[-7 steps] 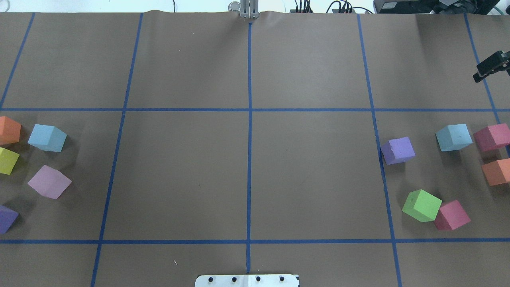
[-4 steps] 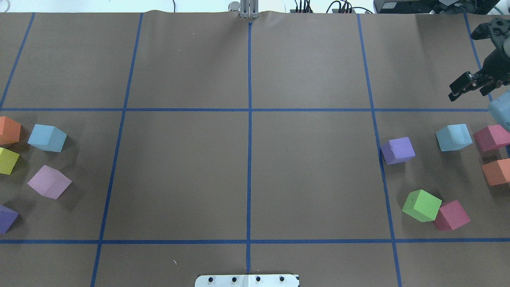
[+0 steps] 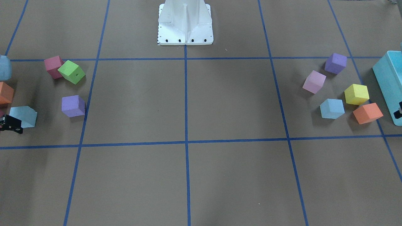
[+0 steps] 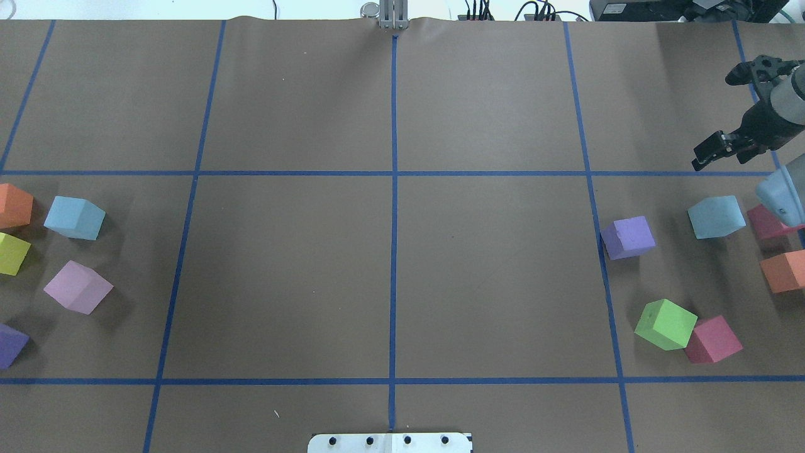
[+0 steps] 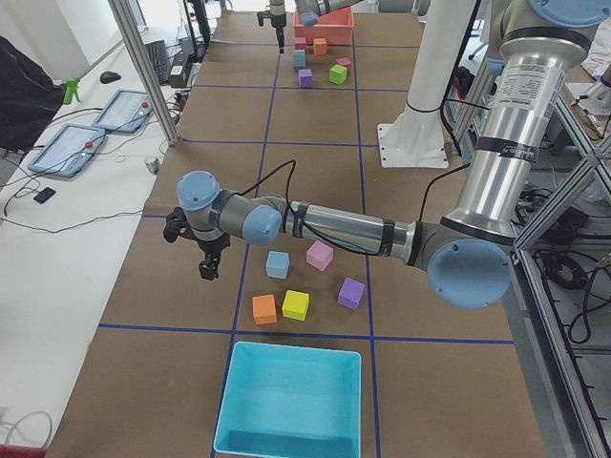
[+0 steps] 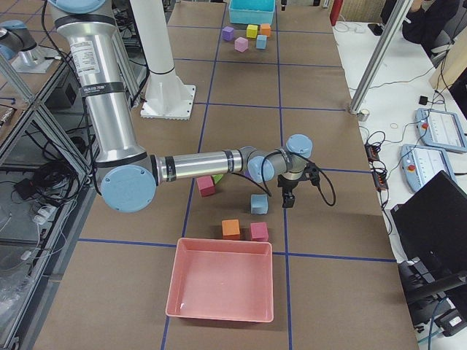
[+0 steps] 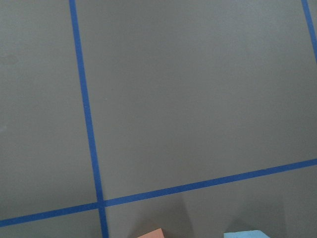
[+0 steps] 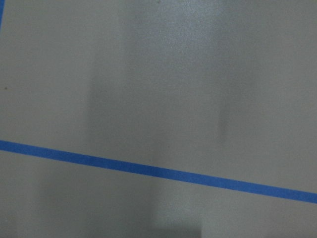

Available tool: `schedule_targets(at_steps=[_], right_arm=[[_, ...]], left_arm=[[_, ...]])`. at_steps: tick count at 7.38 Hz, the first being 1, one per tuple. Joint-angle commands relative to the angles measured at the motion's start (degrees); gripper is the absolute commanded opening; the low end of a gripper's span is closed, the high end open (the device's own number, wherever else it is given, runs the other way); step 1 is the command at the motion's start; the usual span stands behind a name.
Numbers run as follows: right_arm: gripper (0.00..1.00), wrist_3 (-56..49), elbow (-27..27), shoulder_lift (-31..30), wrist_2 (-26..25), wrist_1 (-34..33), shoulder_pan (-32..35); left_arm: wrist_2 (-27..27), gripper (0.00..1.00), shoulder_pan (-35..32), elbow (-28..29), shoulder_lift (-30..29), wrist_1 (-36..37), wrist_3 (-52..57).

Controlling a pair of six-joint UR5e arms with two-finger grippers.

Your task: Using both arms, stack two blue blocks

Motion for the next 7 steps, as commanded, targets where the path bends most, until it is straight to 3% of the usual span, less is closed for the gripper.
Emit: schedule_targets(at_steps=[1, 4, 5, 7], right_arm=[[1.0, 3.8, 3.5, -0.5, 1.1, -0.1, -0.1], [1.0, 5.1, 9.9, -7.4, 1.0, 0.3, -0.4], [1.0, 5.0, 10.2, -8.2, 0.9, 0.5, -0.4], [1.0, 5.1, 10.4, -8.7, 0.5, 0.5, -0.9]], left_arm=[[0.3, 0.98, 3.0, 0.0, 1.1, -7.2, -7.9], [0.4, 0.98, 5.3, -0.5, 4.6, -14.4, -13.6], [0.6, 0.98, 7.7, -0.4, 6.2, -20.7, -19.8], [2.3, 0.98, 10.2, -0.4, 7.8, -26.5, -24.4]])
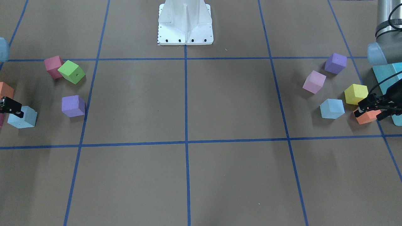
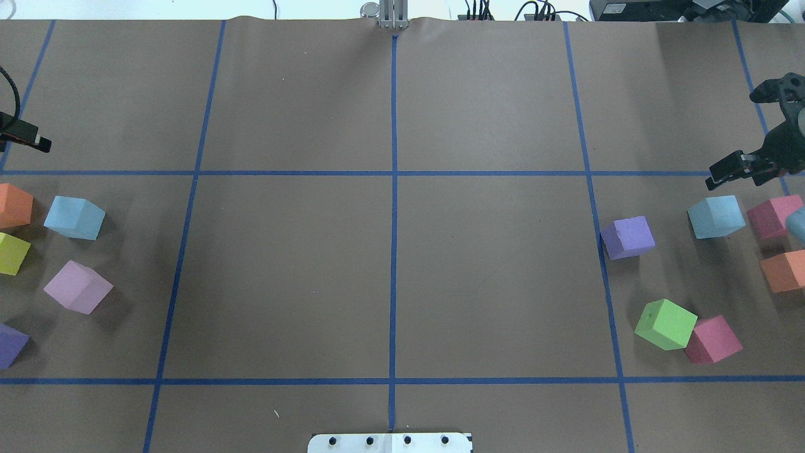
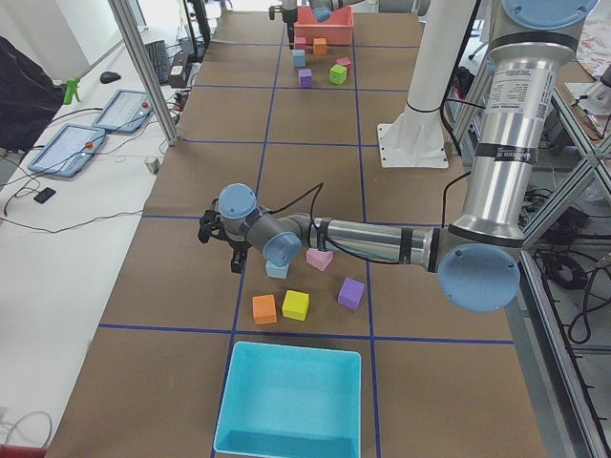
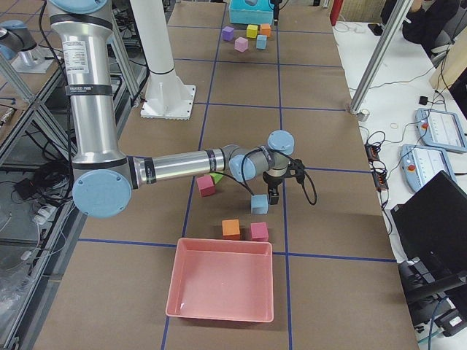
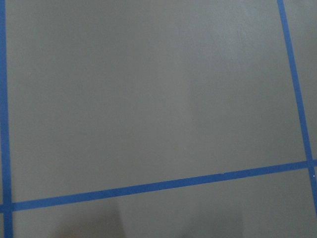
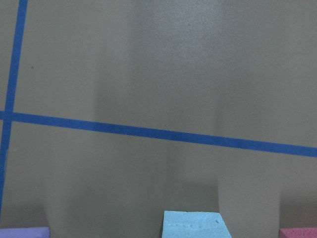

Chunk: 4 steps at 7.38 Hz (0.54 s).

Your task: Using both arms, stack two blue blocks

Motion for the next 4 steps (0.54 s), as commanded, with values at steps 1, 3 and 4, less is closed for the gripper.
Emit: schedule_targets(at_steps=[1, 3, 4], right_arm=[[1.0, 0.2, 0.1, -0.5, -0.3, 0.0, -0.8], [1.0, 1.0, -0.8, -0.5, -2.8, 0.0, -3.4], [1.0, 0.7, -1.9, -0.5, -4.0, 0.1, -3.7]], left_arm=[[1.0, 0.98, 2.3, -0.1, 1.1, -4.0, -4.1], [1.1, 0.98, 3.0, -0.7, 1.1, -4.0, -5.0], [1.1, 0.98, 3.3, -1.1, 1.1, -4.0, -5.4]])
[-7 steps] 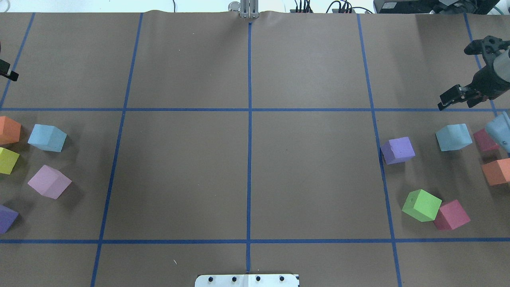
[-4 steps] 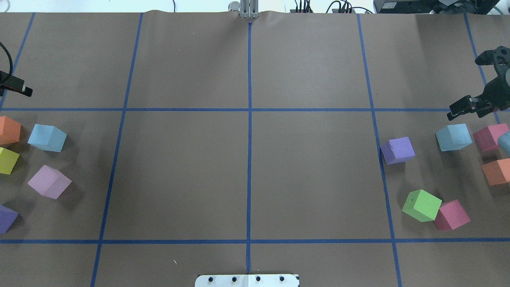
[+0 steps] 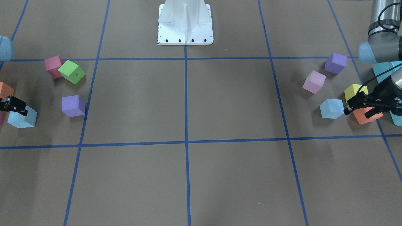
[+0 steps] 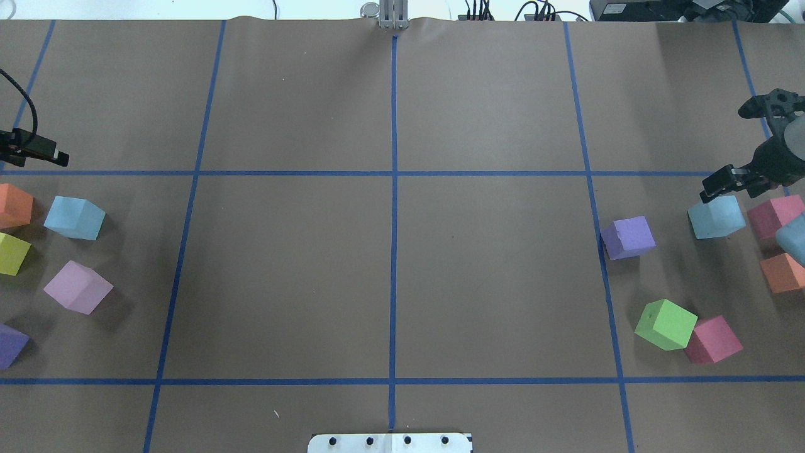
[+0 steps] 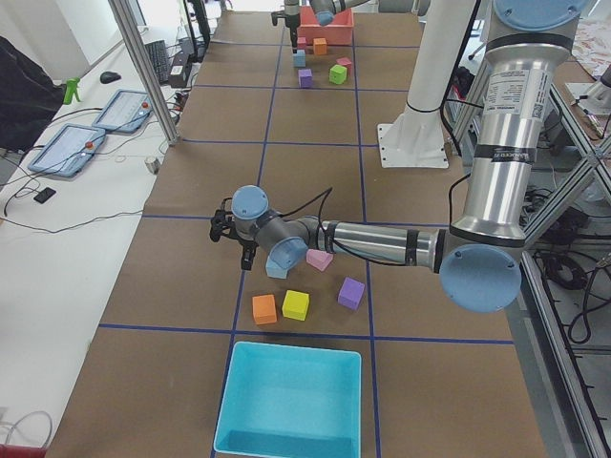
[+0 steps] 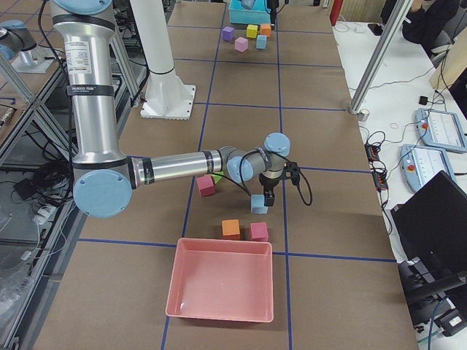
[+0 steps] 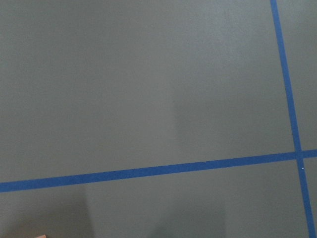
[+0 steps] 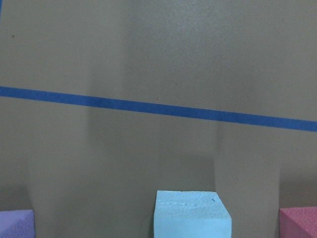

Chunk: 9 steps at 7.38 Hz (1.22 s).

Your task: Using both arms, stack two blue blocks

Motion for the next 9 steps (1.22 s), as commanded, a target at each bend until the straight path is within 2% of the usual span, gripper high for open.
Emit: schedule_targets(at_steps=[1, 5, 9], right_arm=[[1.0, -0.3, -1.5, 0.0, -2.0, 0.1, -0.9], [1.0, 0.2, -2.2, -0.3, -2.6, 0.2, -1.2], [1.0, 4.7, -3.6, -1.7, -2.5, 7.1, -3.5]], left_arm=[[0.1, 0.98, 0.5, -0.4, 0.0, -0.1, -0.6], [0.3, 0.98, 0.5, -0.8, -0.1, -0.1, -0.7], [0.3, 0.98, 0.5, -0.9, 0.0, -0.1, -0.8]])
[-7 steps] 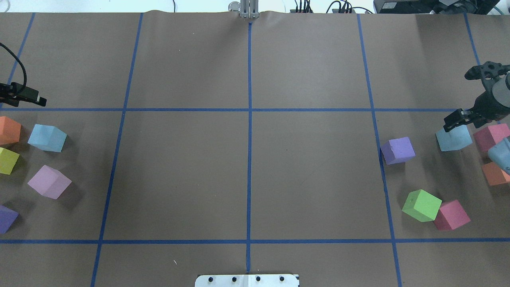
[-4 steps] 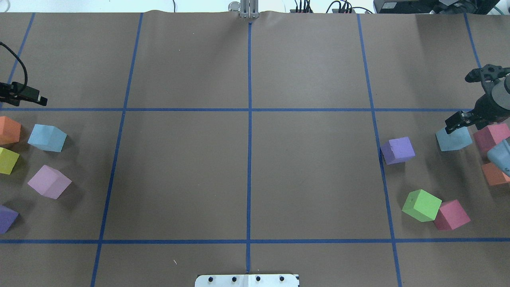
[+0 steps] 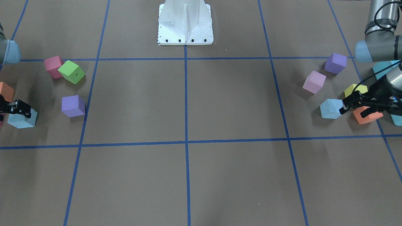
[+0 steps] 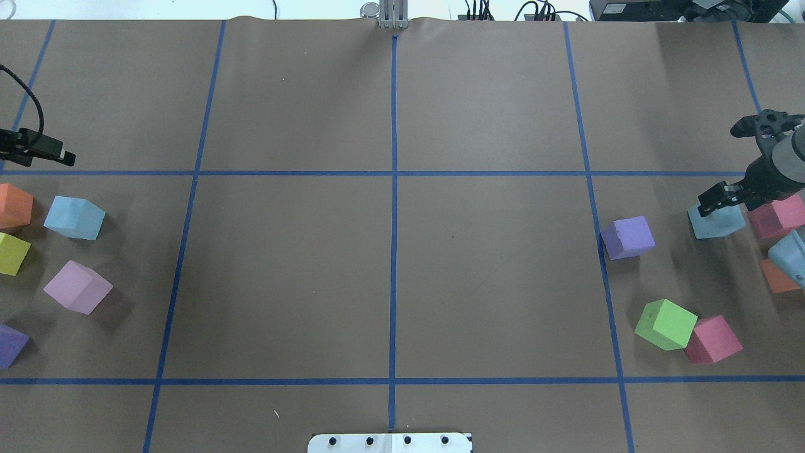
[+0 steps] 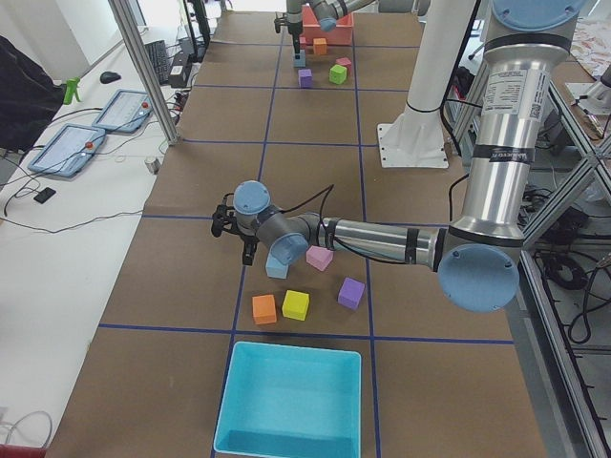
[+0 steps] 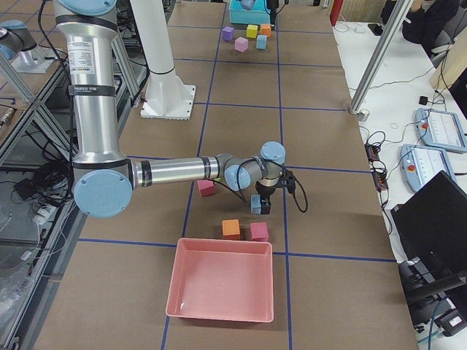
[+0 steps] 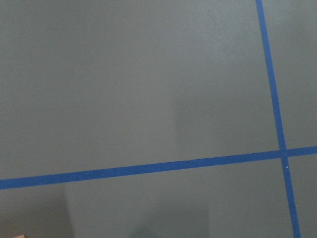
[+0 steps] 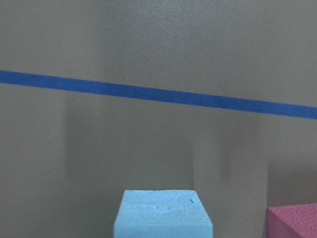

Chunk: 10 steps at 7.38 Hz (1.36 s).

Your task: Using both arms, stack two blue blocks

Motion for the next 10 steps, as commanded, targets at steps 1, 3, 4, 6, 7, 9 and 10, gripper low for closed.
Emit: schedule_targets(at_steps=[1, 3, 4, 6, 7, 9, 10], right_arm=[[1.0, 1.7, -0.4, -0.9, -0.1, 2.1, -1.0], [1.0, 1.7, -0.6, -0.9, -0.2, 2.2, -1.2], [0.99, 1.5, -0.8, -0.9, -0.2, 2.2, -1.4], [0.91, 1.6, -1.0, -0.9, -1.2, 2.2, -1.6], [0.83, 1.6, -1.2, -0.8, -1.4, 2.2, -1.8], [0.65, 1.6, -1.5, -0.6, -1.4, 2.2, -2.0], [0.56, 1.6, -1.5, -0.5, -1.4, 2.2, -2.0]], left_arm=[[0.0, 0.98, 0.0, 0.0, 0.1, 0.0, 0.0], [0.0, 0.98, 0.0, -0.1, 0.1, 0.0, 0.0], [0.0, 0.98, 0.0, 0.0, 0.1, 0.0, 0.0], [0.0, 0.98, 0.0, 0.0, 0.1, 0.0, 0.0], [0.0, 0.98, 0.0, 0.0, 0.0, 0.0, 0.0], [0.0, 0.98, 0.0, 0.0, 0.0, 0.0, 0.0], [0.0, 0.98, 0.0, 0.0, 0.1, 0.0, 0.0]])
